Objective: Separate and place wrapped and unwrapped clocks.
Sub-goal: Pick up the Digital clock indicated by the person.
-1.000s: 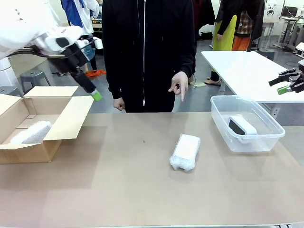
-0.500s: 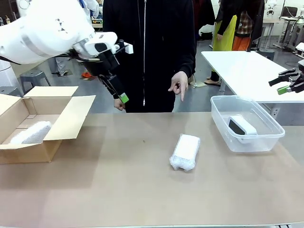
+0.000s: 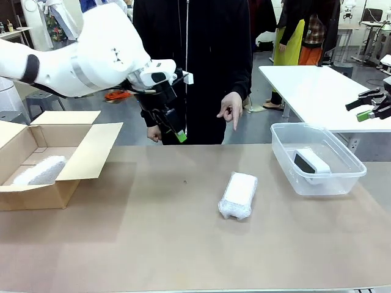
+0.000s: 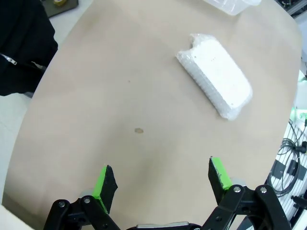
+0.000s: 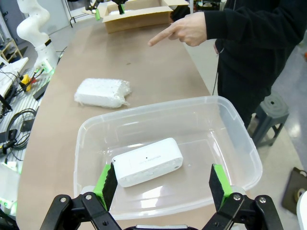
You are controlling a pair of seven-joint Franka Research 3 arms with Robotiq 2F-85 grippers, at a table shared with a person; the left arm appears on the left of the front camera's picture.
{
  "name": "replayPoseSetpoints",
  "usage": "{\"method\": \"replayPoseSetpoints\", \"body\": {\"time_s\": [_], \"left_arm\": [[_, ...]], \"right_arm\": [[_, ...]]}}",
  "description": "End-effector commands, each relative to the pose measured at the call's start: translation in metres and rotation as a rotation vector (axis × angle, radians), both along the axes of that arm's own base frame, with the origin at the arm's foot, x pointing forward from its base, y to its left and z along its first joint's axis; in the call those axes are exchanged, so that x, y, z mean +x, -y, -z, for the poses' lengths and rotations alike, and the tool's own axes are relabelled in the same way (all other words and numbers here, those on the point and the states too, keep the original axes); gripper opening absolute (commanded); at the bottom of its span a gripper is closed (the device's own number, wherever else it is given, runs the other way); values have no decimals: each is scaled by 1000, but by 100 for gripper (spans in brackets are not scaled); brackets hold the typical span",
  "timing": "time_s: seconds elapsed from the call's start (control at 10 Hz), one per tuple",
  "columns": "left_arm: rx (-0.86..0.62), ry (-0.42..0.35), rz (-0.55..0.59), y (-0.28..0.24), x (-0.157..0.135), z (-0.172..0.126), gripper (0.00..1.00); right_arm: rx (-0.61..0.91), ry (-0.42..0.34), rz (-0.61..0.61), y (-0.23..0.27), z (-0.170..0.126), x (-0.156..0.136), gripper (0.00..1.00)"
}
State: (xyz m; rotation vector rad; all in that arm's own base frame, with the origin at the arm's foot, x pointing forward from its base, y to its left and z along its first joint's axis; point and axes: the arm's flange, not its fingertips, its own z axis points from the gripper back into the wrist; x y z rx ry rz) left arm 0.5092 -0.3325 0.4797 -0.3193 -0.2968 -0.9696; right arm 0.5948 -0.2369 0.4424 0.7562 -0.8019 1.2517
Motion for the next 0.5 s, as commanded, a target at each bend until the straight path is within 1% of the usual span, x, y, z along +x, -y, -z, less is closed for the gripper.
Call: {"method": "replayPoseSetpoints", "body": {"time_s": [0.0, 0.2, 0.4], "left_arm": [[20, 16, -36, 16, 11, 3, 100], [8, 24, -48, 20, 14, 12, 100], [6, 10, -49, 20, 14, 18, 100]], "right_arm": [[7, 0, -2, -2, 1, 0, 100], [7, 0, -2, -2, 1, 0, 100], [7, 0, -2, -2, 1, 0, 100]]}}
